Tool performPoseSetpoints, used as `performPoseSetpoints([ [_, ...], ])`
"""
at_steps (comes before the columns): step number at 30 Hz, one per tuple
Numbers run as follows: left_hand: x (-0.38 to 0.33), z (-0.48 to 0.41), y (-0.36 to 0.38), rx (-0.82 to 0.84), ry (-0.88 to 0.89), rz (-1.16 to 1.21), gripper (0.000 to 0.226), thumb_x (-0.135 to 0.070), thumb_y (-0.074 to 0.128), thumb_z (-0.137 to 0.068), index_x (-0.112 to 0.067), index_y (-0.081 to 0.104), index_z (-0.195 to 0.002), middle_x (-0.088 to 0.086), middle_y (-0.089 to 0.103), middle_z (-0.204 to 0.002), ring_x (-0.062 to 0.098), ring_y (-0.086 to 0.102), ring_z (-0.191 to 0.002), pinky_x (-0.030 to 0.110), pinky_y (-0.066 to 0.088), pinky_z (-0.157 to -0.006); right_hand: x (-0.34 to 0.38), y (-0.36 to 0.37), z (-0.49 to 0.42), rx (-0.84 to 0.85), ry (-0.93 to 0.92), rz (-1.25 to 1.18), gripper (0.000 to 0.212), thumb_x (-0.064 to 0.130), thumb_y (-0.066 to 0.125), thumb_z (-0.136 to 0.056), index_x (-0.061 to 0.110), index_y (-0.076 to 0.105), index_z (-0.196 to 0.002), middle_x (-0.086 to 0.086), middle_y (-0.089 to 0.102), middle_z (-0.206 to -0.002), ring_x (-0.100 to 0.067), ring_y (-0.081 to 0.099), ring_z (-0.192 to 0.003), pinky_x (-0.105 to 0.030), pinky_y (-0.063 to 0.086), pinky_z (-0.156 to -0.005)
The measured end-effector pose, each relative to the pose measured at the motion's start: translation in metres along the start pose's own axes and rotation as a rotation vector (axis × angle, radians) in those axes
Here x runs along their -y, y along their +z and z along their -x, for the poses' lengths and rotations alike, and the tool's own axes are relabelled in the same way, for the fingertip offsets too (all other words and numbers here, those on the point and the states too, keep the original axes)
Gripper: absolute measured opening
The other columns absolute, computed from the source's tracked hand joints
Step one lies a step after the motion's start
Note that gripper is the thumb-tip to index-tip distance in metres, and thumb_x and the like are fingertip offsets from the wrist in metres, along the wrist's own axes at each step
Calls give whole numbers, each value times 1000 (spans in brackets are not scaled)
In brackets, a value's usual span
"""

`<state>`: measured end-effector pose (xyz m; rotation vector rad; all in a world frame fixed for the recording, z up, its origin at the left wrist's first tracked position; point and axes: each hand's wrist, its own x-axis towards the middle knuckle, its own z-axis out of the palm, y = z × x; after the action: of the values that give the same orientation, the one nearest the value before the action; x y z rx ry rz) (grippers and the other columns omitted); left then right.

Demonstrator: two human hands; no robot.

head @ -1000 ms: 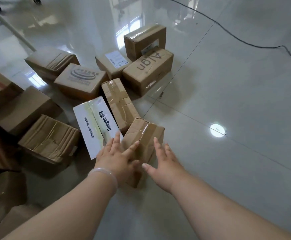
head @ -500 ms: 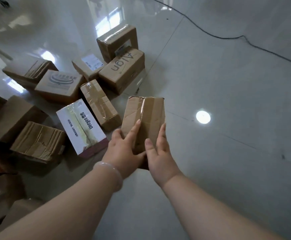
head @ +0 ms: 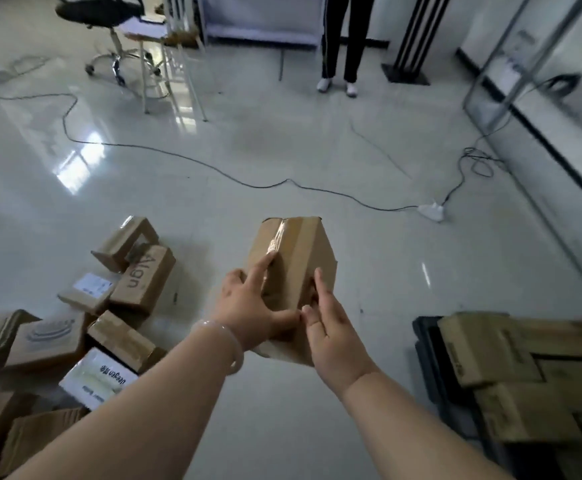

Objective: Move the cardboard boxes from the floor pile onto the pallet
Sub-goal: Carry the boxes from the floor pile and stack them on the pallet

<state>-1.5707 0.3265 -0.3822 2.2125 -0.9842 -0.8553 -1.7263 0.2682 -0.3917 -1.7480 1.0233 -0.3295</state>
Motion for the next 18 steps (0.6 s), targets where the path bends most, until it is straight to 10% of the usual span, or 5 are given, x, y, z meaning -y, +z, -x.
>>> performPoseSetpoints([
  [9,-222,131,35,393,184,436,97,-62,70,-42,-56,30,-131,6,43,-135,26,55,-113,26,56,-73,39,-221,170,-394,340,-81,98,63,69,-80,45,8,-155,0,37,-153,-25,47,-129,-38,44,-100],
  [18,-385,251,183,833,176,485,86,-41,68,-78,-46,23,-151,9,43,-144,30,55,-117,46,50,-98,-21,-375,390,-631,391,-630,121,55,86,-54,63,9,-147,4,42,-140,-23,64,-101,-49,60,-80],
])
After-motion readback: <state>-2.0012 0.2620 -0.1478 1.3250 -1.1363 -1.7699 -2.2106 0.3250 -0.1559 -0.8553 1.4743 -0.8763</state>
